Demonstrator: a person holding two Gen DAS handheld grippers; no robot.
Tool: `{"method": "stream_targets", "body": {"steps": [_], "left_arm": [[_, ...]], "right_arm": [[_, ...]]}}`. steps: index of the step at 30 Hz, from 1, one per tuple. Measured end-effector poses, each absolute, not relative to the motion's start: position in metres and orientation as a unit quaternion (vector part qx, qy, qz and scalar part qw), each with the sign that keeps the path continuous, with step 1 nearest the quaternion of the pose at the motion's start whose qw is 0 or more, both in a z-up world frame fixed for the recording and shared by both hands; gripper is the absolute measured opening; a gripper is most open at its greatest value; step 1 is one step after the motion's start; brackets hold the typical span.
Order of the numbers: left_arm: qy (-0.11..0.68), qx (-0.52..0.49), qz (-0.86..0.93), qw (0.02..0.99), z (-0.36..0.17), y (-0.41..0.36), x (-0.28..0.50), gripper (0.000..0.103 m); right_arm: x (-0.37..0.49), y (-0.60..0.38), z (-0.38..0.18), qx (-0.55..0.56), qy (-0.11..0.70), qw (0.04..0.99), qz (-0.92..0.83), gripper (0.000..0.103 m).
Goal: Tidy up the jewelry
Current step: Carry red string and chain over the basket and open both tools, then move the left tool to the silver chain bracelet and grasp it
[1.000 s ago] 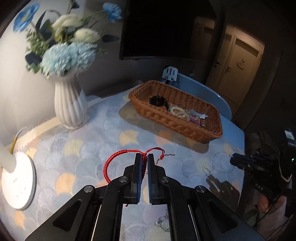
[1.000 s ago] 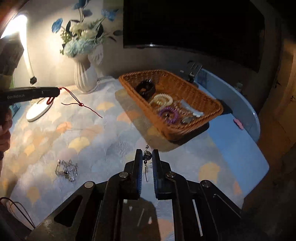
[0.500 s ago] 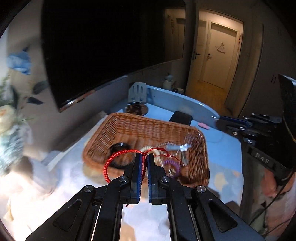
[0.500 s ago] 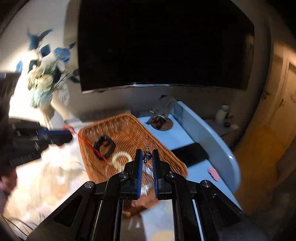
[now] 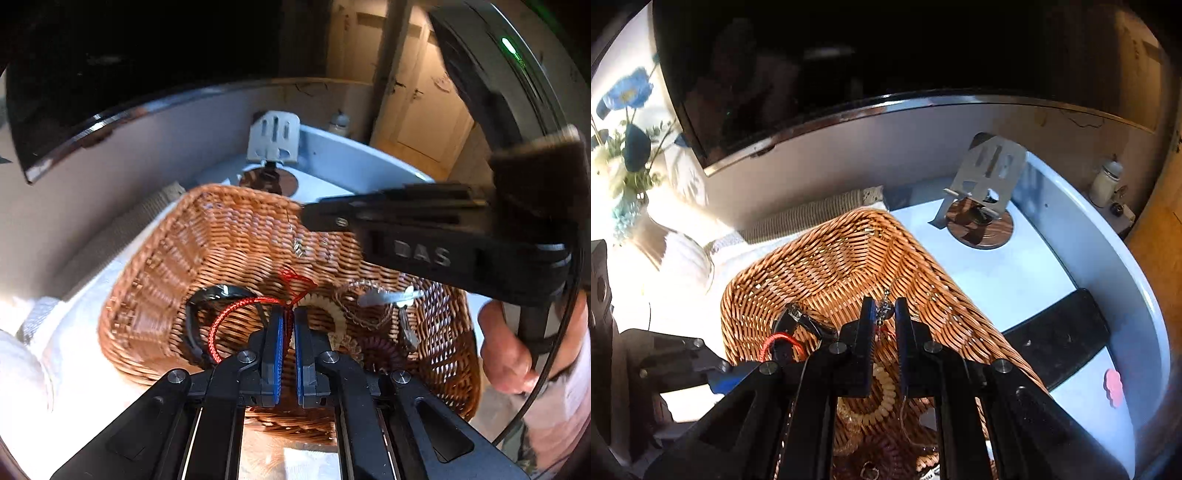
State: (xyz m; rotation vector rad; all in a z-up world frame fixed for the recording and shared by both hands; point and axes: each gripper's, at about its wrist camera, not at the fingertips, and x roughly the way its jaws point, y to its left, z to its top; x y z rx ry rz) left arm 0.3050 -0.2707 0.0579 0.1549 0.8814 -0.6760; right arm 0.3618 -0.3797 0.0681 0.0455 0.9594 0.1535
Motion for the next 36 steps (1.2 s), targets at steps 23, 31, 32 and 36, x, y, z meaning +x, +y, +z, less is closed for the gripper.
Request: {"method": "stream_targets", "body": {"steps": [23, 31, 32, 36], "left_arm": [[0.365, 0.053, -0.304, 0.878, 0.154, -0.188, 0.182, 0.044], [0.311, 0.053, -0.284, 0.905, 0.165, -0.116, 0.081, 0.058], [0.314, 0.048, -0.281, 0.905, 0.159, -0.107, 0.073, 0.058], [0.341, 0.004, -0.283, 0.896, 0.119, -0.071, 0.051, 0.058]], "right_arm": [[0.217, -0.355, 0.161, 0.031, 0.412, 0.904, 0.109, 0.036], [0.13, -0.284, 0.129, -0.004, 0.41, 0.9, 0.148, 0.052], [0.121, -0.278, 0.119, -0.001, 0.418, 0.896, 0.151, 0.052], [0.094, -0.265, 0.075, 0.031, 0.451, 0.877, 0.164, 0.052]]}}
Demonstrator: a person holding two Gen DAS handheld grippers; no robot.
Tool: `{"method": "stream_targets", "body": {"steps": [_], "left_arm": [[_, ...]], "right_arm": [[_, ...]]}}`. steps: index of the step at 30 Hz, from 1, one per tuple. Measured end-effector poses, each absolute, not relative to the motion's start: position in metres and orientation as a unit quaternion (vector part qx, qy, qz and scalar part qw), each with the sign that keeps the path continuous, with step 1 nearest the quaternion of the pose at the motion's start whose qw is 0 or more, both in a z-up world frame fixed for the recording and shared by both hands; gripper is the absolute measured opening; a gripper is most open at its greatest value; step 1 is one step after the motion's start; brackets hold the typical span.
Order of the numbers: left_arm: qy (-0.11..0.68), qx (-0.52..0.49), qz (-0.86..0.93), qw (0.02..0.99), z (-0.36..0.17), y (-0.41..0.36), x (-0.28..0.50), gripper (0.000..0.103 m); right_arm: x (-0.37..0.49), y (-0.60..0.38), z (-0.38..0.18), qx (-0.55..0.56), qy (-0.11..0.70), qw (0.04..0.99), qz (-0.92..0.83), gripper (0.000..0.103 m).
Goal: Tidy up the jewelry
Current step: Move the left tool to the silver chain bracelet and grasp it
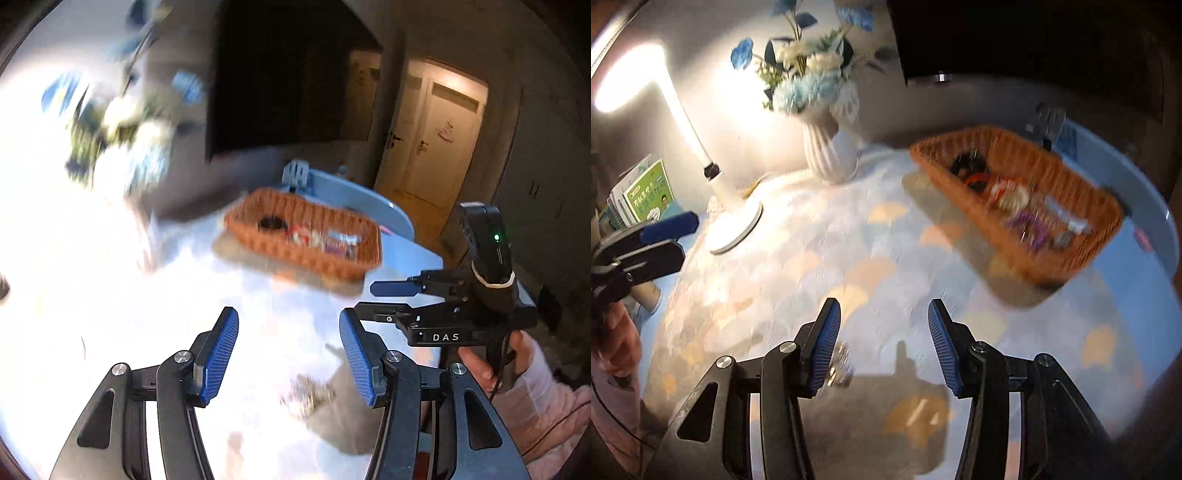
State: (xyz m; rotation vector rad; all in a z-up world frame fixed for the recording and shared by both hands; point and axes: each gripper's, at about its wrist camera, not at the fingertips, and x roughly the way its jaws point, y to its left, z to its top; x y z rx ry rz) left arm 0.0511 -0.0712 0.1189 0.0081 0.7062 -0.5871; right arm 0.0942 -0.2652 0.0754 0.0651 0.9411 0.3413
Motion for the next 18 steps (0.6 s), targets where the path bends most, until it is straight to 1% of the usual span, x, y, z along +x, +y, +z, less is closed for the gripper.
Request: {"method": "stream_targets", "body": {"steps": [4, 7, 11, 12, 13, 15, 16, 18], "left_arm": [[0.382, -0.003, -0.278, 0.882, 0.065, -0.065, 0.04, 0.058], [0.391, 0.046, -0.305, 0.867, 0.038, -0.081, 0.025, 0.058], [0.385, 0.13, -0.337, 0.849, 0.019, -0.107, 0.011, 0.057], [0.385, 0.147, -0.336, 0.847, 0.016, -0.112, 0.012, 0.051], [0.388, 0.161, -0.336, 0.843, 0.013, -0.117, 0.014, 0.041], [0.395, 0.181, -0.332, 0.837, 0.007, -0.126, 0.019, 0.03], [0.399, 0.189, -0.327, 0.836, 0.002, -0.13, 0.024, 0.026], [0.41, 0.195, -0.322, 0.831, -0.003, -0.134, 0.032, 0.022]], "right_arm": [[0.075, -0.266, 0.047, 0.066, 0.476, 0.86, 0.173, 0.052], [0.065, -0.262, 0.042, 0.07, 0.479, 0.855, 0.186, 0.052], [0.061, -0.26, 0.048, 0.073, 0.467, 0.86, 0.192, 0.052], [0.061, -0.262, 0.048, 0.079, 0.467, 0.86, 0.192, 0.052], [0.062, -0.264, 0.047, 0.085, 0.468, 0.858, 0.193, 0.052], [0.061, -0.268, 0.044, 0.092, 0.469, 0.857, 0.191, 0.052], [0.06, -0.271, 0.043, 0.095, 0.47, 0.857, 0.189, 0.052], [0.059, -0.275, 0.039, 0.101, 0.471, 0.855, 0.189, 0.052]]}}
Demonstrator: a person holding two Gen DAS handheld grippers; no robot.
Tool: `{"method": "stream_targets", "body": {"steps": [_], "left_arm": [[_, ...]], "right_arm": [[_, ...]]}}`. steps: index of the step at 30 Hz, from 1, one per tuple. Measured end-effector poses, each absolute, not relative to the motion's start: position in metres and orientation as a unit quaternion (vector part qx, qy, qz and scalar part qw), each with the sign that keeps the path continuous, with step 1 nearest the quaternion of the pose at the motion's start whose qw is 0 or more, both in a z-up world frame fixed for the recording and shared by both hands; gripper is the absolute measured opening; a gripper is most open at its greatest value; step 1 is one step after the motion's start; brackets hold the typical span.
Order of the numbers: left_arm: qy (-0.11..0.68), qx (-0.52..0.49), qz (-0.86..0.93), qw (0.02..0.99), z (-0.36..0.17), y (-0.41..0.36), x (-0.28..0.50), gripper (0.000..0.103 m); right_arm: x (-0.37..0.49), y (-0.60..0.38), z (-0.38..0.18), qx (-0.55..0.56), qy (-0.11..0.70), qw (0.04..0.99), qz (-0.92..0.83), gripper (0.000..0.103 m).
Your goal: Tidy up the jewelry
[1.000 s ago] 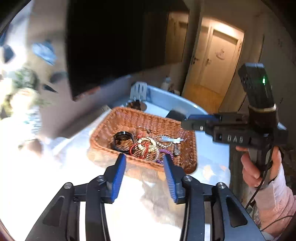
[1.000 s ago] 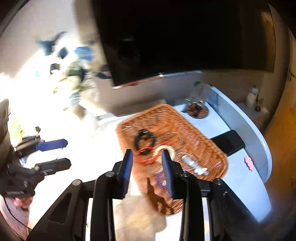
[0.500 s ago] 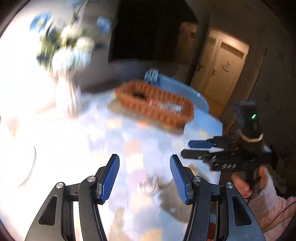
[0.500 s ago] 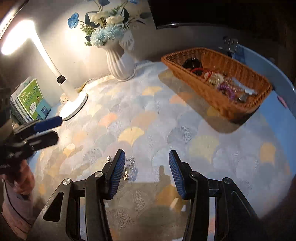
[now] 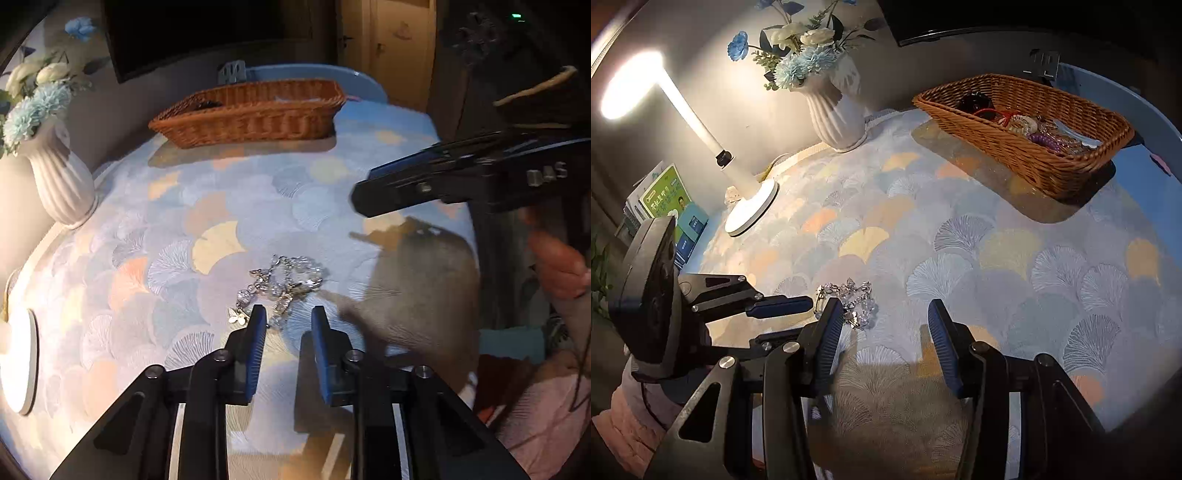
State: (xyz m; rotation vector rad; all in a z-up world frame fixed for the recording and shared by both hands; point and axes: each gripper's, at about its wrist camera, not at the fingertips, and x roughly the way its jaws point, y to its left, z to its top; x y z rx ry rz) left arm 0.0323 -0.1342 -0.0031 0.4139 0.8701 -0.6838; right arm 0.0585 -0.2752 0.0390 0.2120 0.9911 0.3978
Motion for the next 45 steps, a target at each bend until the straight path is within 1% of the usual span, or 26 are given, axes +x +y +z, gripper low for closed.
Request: {"method": "stream_targets", "body": {"steps": [5, 8, 9, 10, 11, 14, 18, 21, 24, 26, 29, 33, 42, 44, 45], "left_arm": [[0.417, 0.225, -0.325, 0.818, -0.012, -0.147, 0.042, 0.022], [0.422, 0.219, -0.322, 0.819, -0.011, -0.151, 0.049, 0.021], [0.426, 0.212, -0.322, 0.819, -0.011, -0.15, 0.052, 0.019], [0.43, 0.201, -0.323, 0.819, -0.011, -0.149, 0.055, 0.011], [0.432, 0.193, -0.322, 0.82, -0.01, -0.147, 0.057, 0.009], [0.434, 0.139, -0.329, 0.827, -0.005, -0.135, 0.062, 0.009], [0.419, -0.011, -0.386, 0.822, 0.023, -0.1, 0.065, 0.009], [0.396, -0.086, -0.41, 0.817, 0.043, -0.072, 0.065, 0.009], [0.402, -0.111, -0.39, 0.821, 0.042, -0.051, 0.07, 0.009], [0.423, -0.111, -0.353, 0.827, 0.029, -0.038, 0.076, 0.009], [0.454, -0.143, -0.312, 0.822, 0.004, -0.012, 0.087, 0.009], [0.464, -0.181, -0.29, 0.817, -0.009, 0.015, 0.089, 0.009], [0.485, -0.228, -0.252, 0.806, -0.032, 0.046, 0.094, 0.009], [0.481, -0.231, -0.251, 0.808, -0.03, 0.05, 0.093, 0.011], [0.478, -0.228, -0.247, 0.812, -0.028, 0.051, 0.091, 0.017]], "right_arm": [[0.06, -0.277, 0.031, 0.099, 0.477, 0.853, 0.189, 0.052], [0.062, -0.277, 0.025, 0.102, 0.482, 0.848, 0.193, 0.052], [0.062, -0.277, 0.023, 0.102, 0.484, 0.848, 0.192, 0.052], [0.062, -0.278, 0.022, 0.102, 0.485, 0.847, 0.192, 0.052], [0.062, -0.279, 0.02, 0.104, 0.486, 0.846, 0.192, 0.052], [0.062, -0.283, 0.019, 0.113, 0.485, 0.846, 0.193, 0.052], [0.062, -0.286, 0.022, 0.123, 0.479, 0.847, 0.196, 0.052], [0.063, -0.283, 0.021, 0.124, 0.48, 0.845, 0.2, 0.052], [0.064, -0.273, 0.017, 0.116, 0.486, 0.841, 0.205, 0.052], [0.066, -0.266, 0.012, 0.111, 0.493, 0.838, 0.207, 0.052], [0.068, -0.256, 0.008, 0.105, 0.5, 0.833, 0.212, 0.052], [0.07, -0.238, 0.012, 0.092, 0.499, 0.832, 0.224, 0.052], [0.079, -0.178, 0.011, 0.035, 0.505, 0.827, 0.245, 0.052], [0.086, -0.167, 0.01, 0.029, 0.508, 0.824, 0.249, 0.052], [0.09, -0.16, 0.01, 0.025, 0.509, 0.823, 0.252, 0.052]]}}
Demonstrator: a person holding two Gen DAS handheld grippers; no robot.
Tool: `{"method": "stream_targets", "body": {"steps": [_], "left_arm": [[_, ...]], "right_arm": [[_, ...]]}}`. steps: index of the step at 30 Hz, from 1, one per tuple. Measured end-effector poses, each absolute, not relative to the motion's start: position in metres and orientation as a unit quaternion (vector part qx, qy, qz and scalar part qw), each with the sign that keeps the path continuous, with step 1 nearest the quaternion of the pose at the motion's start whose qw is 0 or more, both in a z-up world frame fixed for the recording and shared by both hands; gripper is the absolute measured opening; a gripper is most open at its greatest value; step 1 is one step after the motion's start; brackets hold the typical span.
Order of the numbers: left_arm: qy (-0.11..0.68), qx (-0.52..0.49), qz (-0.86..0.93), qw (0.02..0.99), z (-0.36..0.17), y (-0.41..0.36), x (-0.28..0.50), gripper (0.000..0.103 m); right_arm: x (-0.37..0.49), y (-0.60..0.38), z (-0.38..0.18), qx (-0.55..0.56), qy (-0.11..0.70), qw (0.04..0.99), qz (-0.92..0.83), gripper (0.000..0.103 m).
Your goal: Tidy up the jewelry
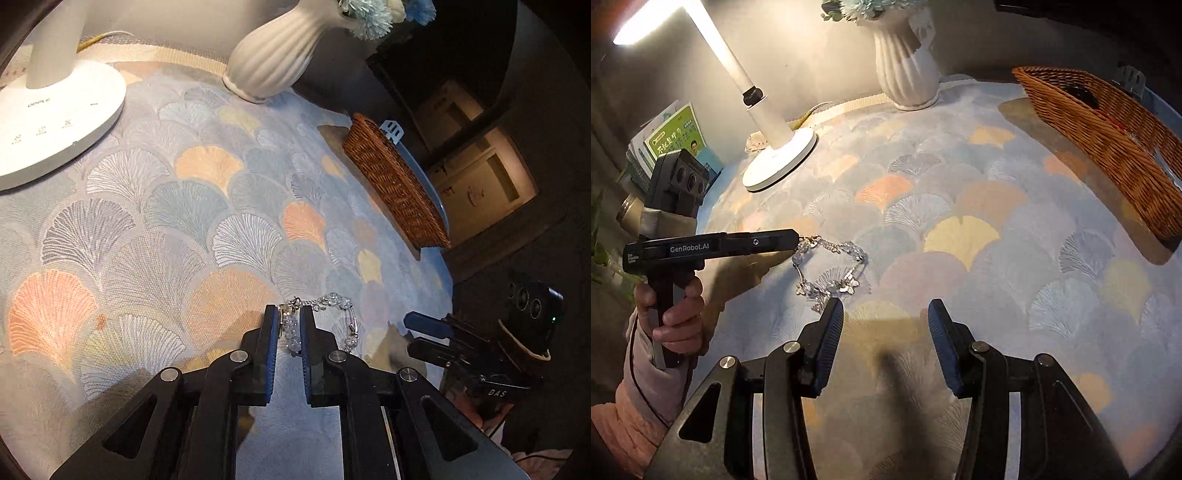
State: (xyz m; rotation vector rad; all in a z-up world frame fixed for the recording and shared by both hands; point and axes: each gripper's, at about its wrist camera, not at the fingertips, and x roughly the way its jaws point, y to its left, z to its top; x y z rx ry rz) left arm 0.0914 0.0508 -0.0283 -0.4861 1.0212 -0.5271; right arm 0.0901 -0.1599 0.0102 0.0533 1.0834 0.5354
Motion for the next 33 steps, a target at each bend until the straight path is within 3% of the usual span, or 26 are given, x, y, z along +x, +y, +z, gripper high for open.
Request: {"method": "stream_targets", "body": {"steps": [1, 3, 11, 12, 14, 18, 29, 33], "left_arm": [[0.477, -0.223, -0.24, 0.816, -0.028, 0.054, 0.091, 0.025], [0.47, -0.217, -0.221, 0.826, -0.025, 0.058, 0.087, 0.028], [0.432, -0.216, -0.143, 0.864, -0.013, 0.081, 0.083, 0.028], [0.429, -0.211, -0.138, 0.867, -0.012, 0.08, 0.083, 0.028], [0.427, -0.202, -0.136, 0.871, -0.011, 0.081, 0.082, 0.028], [0.426, -0.194, -0.14, 0.873, -0.011, 0.077, 0.082, 0.028], [0.434, -0.156, -0.153, 0.874, -0.014, 0.061, 0.081, 0.028], [0.442, -0.142, -0.155, 0.872, -0.016, 0.054, 0.081, 0.028]], "right_arm": [[0.094, -0.153, 0.011, 0.02, 0.509, 0.822, 0.254, 0.052], [0.103, -0.136, 0.01, 0.0, 0.508, 0.823, 0.255, 0.052], [0.119, -0.079, -0.012, -0.117, 0.504, 0.825, 0.229, 0.039], [0.116, -0.075, -0.012, -0.138, 0.495, 0.827, 0.227, 0.033], [0.109, -0.07, -0.011, -0.157, 0.488, 0.825, 0.236, 0.011], [0.102, -0.075, -0.008, -0.17, 0.484, 0.826, 0.236, 0.01], [0.103, -0.126, 0.042, -0.015, 0.478, 0.829, 0.291, 0.011], [0.088, -0.114, 0.089, 0.01, 0.42, 0.836, 0.354, 0.011]]}}
